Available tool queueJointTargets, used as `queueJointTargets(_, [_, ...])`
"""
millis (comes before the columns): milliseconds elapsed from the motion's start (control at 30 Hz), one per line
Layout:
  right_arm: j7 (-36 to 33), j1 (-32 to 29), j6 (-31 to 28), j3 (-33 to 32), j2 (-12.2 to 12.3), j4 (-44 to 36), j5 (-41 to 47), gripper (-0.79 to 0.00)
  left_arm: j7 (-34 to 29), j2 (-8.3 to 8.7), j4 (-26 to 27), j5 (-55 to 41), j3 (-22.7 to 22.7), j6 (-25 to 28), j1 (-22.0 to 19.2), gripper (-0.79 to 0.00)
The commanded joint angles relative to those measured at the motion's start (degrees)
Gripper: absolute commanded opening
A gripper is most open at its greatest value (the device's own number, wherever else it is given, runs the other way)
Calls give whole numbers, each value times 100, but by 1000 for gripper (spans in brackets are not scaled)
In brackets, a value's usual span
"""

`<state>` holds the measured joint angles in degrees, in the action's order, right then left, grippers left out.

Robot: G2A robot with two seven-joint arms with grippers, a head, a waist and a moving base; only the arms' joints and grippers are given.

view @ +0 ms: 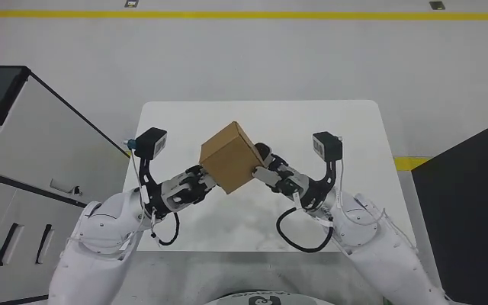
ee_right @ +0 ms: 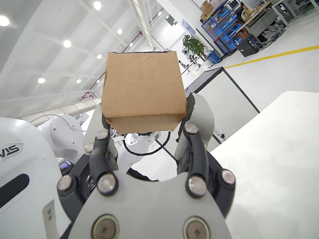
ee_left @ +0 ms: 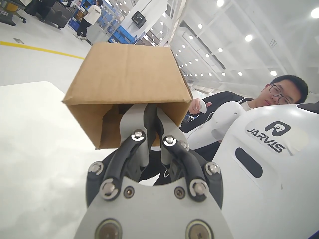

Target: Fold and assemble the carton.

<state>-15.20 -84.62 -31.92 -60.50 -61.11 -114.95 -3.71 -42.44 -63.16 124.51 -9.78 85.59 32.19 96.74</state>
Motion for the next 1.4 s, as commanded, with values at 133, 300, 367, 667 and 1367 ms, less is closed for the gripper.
queueJointTargets(133, [64,-38,-13,-73,-17,9,-31,-785,16,16,-11,-10,-20,-2,-4,-785])
queueJointTargets(300, [250,-162,-127,-272,-18,13,74,-785,52,27,-25,-9,-23,2,-2,-785])
queueJointTargets(367, [271,-218,-171,-361,-14,3,121,-785,69,32,-44,-6,-14,7,-6,-785])
queueJointTargets(667, [146,-393,-305,-745,15,-41,194,-785,150,54,-147,36,43,-8,-67,-785])
queueJointTargets(1367, [-843,-503,-366,-1592,153,-576,-1528,-785,529,108,-452,727,707,-42,-254,0])
